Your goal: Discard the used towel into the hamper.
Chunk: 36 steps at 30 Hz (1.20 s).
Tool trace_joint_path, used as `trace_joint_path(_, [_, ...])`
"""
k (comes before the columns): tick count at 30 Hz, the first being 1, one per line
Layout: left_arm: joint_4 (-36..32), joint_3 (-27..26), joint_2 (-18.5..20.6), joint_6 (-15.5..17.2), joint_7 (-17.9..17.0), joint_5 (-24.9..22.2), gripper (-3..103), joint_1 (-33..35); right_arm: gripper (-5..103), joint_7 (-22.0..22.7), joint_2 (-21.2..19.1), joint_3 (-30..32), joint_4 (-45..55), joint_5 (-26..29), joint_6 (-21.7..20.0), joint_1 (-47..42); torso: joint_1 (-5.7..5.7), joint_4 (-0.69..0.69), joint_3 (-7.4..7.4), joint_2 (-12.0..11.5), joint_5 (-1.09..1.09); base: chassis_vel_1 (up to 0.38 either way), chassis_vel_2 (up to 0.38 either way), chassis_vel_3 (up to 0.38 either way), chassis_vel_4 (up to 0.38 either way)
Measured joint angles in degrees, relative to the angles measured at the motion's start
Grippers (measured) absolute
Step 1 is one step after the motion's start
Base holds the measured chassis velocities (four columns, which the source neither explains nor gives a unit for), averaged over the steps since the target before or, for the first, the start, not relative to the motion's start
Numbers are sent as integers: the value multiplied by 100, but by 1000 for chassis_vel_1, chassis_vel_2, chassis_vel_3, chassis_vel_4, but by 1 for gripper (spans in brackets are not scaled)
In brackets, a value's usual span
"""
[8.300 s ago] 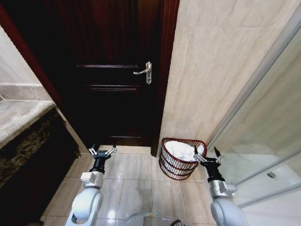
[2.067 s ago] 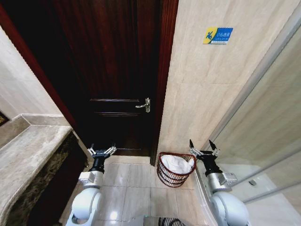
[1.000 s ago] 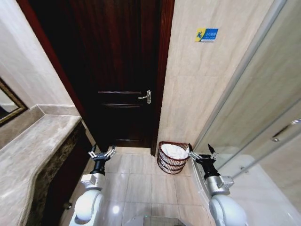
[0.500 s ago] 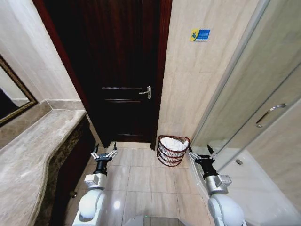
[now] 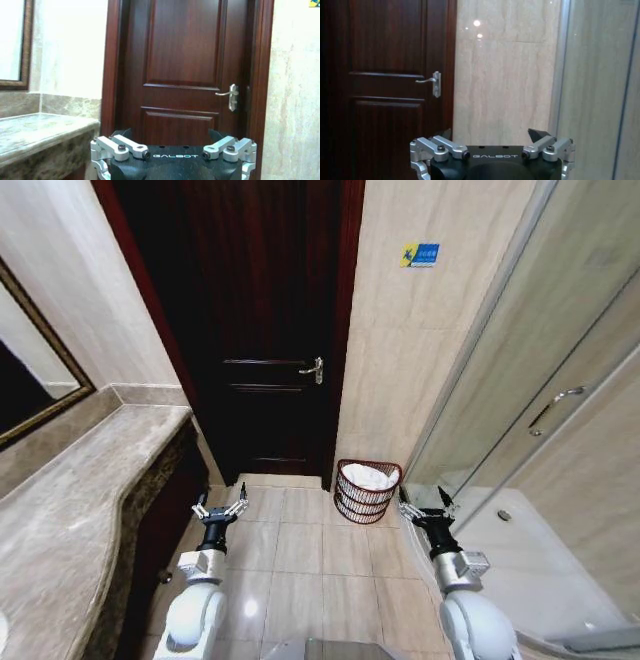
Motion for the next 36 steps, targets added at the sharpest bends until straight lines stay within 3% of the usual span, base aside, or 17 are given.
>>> trace_joint_path(15, [101, -11, 34, -236, -63, -39, 100, -33, 100, 86, 19, -123, 59, -57, -54, -5, -2, -1, -2, -1, 1, 129, -69, -73, 110])
trace_joint_path(36, [81, -9, 50, -156, -88, 45, 100, -54, 100, 246, 13, -293, 256, -148, -96, -90, -2, 0, -2, -2, 0, 99, -89, -94, 93])
